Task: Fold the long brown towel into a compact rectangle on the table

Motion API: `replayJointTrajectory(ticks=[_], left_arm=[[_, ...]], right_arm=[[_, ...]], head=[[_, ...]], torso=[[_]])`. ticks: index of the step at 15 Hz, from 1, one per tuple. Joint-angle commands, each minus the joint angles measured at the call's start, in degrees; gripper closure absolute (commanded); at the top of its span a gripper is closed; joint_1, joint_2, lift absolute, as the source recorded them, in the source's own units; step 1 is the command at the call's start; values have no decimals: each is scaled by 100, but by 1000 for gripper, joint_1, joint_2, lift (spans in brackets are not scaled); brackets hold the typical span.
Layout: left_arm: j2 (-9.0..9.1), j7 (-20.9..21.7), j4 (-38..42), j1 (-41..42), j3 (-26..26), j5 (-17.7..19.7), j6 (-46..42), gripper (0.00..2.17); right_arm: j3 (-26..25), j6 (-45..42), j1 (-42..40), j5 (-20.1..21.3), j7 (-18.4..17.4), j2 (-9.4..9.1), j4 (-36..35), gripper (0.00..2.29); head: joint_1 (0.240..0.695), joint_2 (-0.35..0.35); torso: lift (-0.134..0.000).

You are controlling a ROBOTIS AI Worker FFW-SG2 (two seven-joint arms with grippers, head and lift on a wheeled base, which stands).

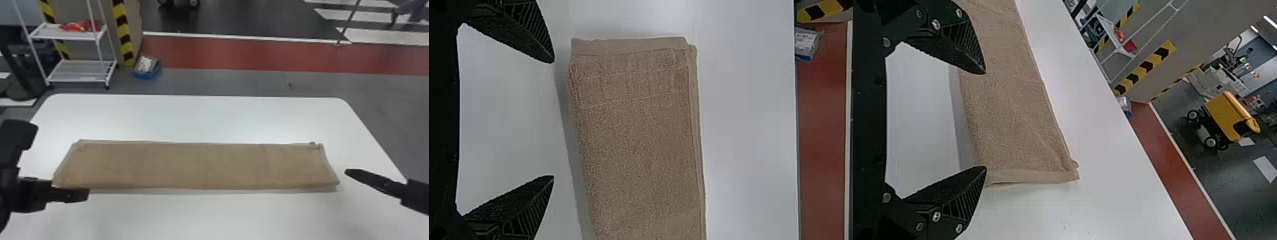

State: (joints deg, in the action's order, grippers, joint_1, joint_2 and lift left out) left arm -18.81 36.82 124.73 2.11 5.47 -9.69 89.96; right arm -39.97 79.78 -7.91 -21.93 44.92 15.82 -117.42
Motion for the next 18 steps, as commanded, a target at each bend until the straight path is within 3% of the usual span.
replayJointTrajectory(ticks=[1, 18], left_arm=[[0, 0, 42, 35, 6, -7, 7, 49], [0, -26, 201, 106, 6, -7, 7, 53]], right_arm=[[-11, -2, -36, -13, 8, 0, 8, 235], [-108, -2, -159, -57, 26, -17, 0, 232]], head=[[695, -103], [695, -110]], torso=[[-123], [-123]])
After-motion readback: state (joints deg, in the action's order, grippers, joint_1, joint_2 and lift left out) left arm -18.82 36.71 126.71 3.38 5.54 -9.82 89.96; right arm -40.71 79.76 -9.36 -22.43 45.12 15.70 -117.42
